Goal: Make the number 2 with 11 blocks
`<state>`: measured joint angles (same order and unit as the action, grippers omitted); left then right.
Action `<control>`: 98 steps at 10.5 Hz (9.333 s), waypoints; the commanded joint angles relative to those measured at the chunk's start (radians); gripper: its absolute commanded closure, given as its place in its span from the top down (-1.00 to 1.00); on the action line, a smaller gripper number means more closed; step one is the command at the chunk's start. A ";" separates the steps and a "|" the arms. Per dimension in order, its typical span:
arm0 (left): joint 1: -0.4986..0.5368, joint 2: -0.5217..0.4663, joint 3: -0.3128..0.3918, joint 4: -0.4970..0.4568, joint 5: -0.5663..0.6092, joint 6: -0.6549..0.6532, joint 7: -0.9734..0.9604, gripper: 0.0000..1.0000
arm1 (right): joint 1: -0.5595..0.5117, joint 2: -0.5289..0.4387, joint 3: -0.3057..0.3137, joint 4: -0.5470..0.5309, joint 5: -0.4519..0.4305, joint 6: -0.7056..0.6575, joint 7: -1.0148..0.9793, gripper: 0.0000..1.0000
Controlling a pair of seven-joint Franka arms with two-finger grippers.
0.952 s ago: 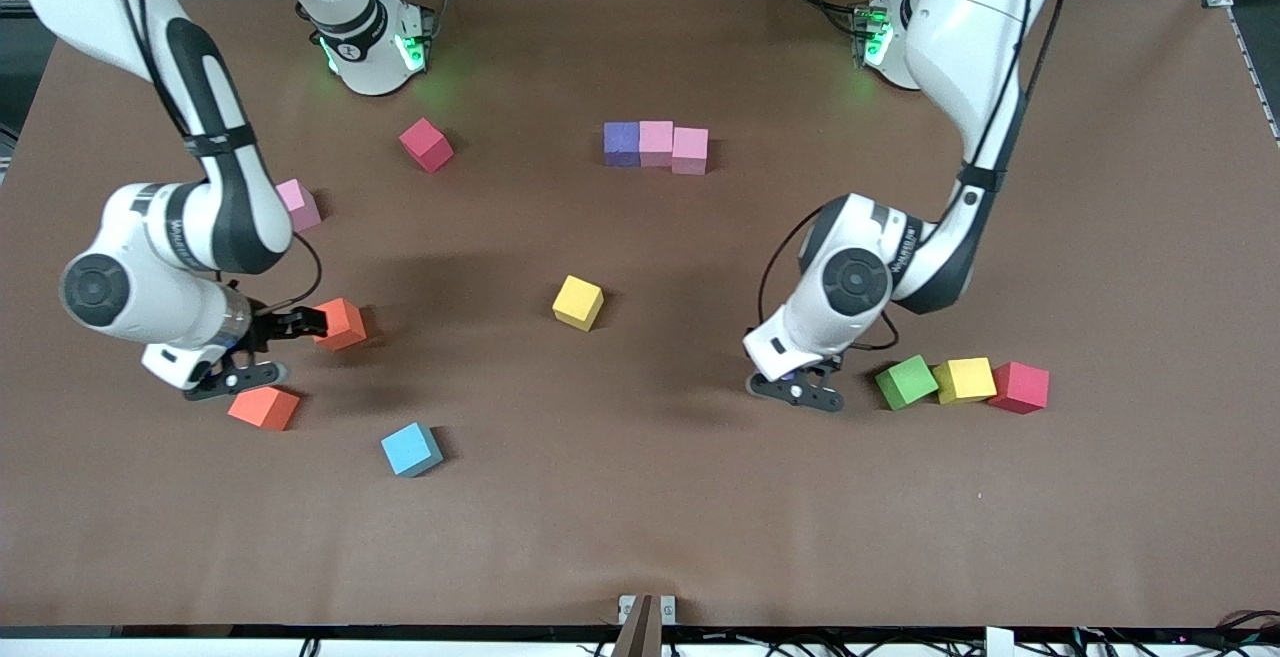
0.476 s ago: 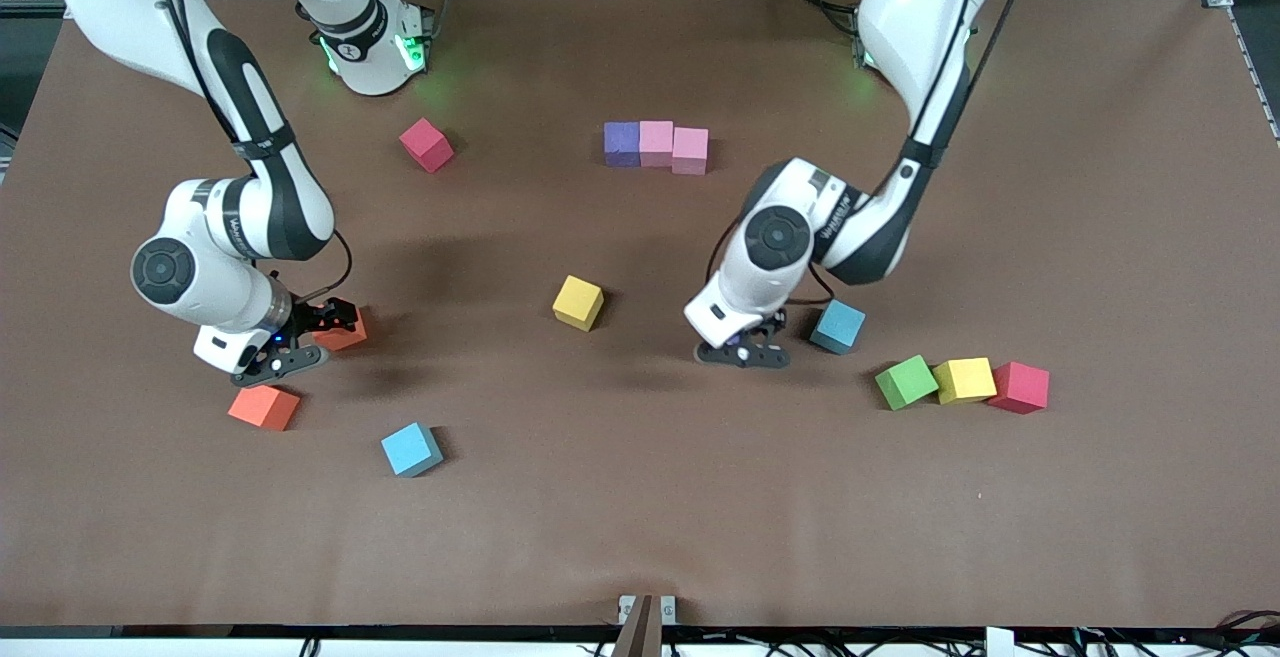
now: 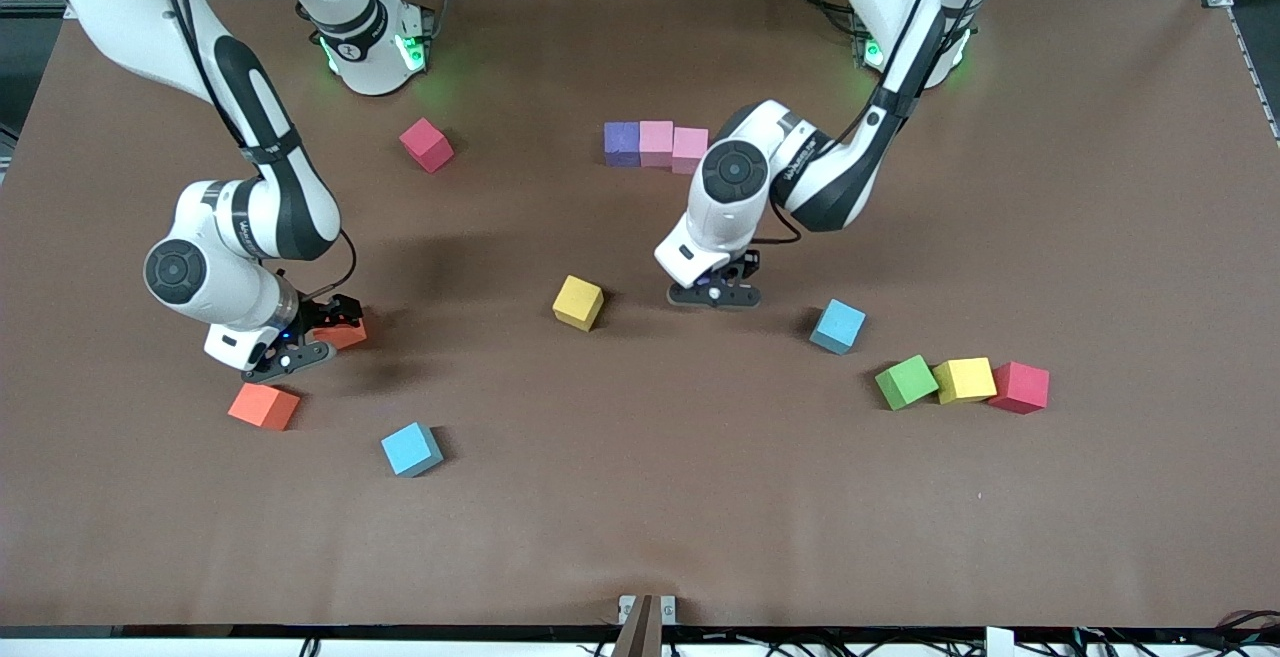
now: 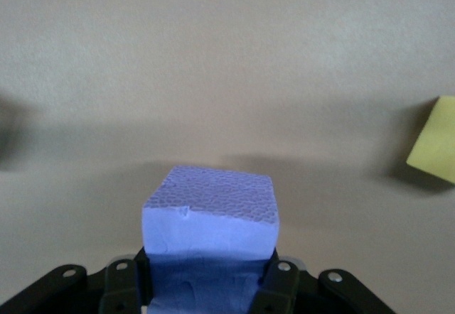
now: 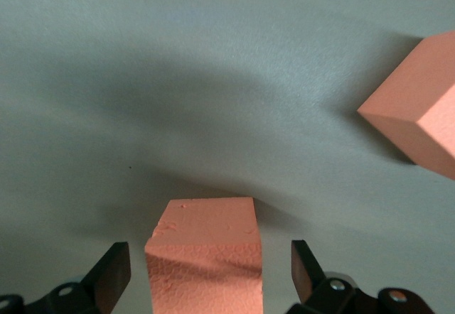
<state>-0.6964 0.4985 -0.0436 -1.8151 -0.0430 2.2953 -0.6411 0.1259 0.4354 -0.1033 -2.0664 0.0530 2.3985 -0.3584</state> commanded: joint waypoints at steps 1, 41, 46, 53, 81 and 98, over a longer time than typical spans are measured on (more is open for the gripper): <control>-0.002 -0.066 -0.022 -0.110 -0.035 0.062 -0.026 -0.56 | -0.005 0.025 0.001 -0.005 0.008 0.027 -0.027 1.00; -0.133 -0.112 -0.131 -0.425 -0.040 0.210 -0.353 1.00 | 0.215 -0.004 0.059 0.253 0.073 -0.234 0.160 -1.00; -0.117 -0.164 -0.122 -0.398 -0.040 0.202 -0.354 1.00 | 0.248 -0.004 0.059 0.275 0.073 -0.237 0.231 -1.00; 0.030 -0.307 -0.127 -0.359 -0.038 0.199 -0.322 1.00 | 0.355 0.014 0.059 0.313 0.126 -0.237 0.401 -1.00; 0.535 -0.124 -0.122 -0.171 -0.130 0.039 -0.445 1.00 | 0.937 0.350 0.057 0.595 0.148 -0.174 1.101 -1.00; 0.534 0.011 -0.124 -0.167 -0.127 0.113 -0.454 1.00 | 0.937 0.345 0.054 0.571 0.123 -0.176 1.101 1.00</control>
<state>-0.1645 0.4876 -0.1667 -2.0006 -0.1582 2.4031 -1.1040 1.0510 0.7811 -0.0394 -1.5033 0.1858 2.2284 0.7290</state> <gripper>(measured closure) 0.000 0.242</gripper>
